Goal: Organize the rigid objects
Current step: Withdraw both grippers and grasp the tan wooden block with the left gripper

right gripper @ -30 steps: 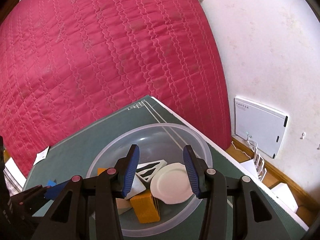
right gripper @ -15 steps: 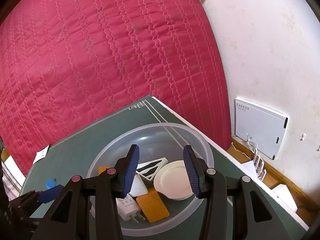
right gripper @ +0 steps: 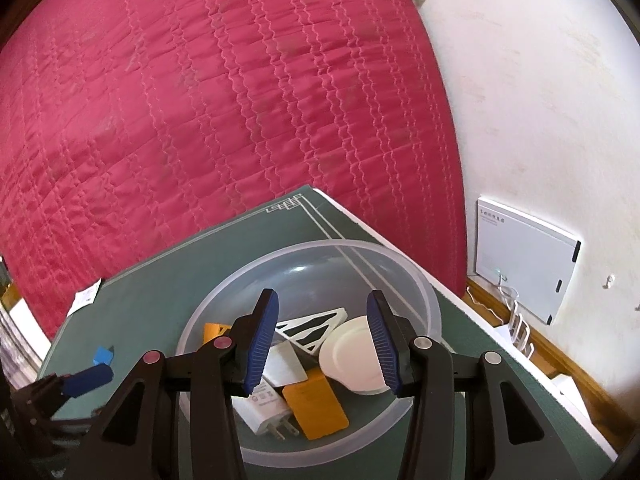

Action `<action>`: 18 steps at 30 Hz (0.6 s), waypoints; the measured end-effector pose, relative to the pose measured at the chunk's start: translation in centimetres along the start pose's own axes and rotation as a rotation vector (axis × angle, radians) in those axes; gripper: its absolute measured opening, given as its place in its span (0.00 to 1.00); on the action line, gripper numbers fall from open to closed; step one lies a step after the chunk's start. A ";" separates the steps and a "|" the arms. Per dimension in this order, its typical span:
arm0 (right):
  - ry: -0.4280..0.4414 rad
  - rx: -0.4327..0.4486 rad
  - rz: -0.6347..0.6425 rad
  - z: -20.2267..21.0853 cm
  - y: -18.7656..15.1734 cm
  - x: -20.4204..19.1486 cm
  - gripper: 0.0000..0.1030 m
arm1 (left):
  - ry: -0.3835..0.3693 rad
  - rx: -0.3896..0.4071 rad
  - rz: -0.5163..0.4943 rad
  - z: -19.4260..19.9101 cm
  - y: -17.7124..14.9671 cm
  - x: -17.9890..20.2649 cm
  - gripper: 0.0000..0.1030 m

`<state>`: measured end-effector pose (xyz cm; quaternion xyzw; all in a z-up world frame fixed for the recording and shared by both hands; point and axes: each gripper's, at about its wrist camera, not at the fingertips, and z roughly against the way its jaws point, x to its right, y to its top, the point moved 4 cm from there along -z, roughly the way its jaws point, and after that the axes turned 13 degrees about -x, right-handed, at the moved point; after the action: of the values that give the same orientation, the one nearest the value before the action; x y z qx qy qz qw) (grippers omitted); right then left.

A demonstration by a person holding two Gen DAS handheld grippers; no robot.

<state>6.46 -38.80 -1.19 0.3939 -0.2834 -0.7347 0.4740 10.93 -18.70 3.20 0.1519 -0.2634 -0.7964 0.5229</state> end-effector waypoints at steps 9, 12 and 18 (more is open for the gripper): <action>0.013 -0.008 0.100 -0.1 -1.0 -2.2 0.47 | 0.058 0.007 0.077 0.7 -0.9 -3.4 0.80; 0.009 -0.006 0.120 0.0 -1.3 -2.6 0.48 | 0.079 0.006 0.109 0.9 -1.3 -4.7 0.80; 0.017 -0.013 0.139 -0.1 -1.6 -3.1 0.48 | 0.128 0.004 0.164 1.3 -2.2 -7.4 0.80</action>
<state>6.53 -35.29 -1.59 0.3764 -0.3014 -0.6985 0.5288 11.58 -10.94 2.75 0.1812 -0.2425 -0.7390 0.6019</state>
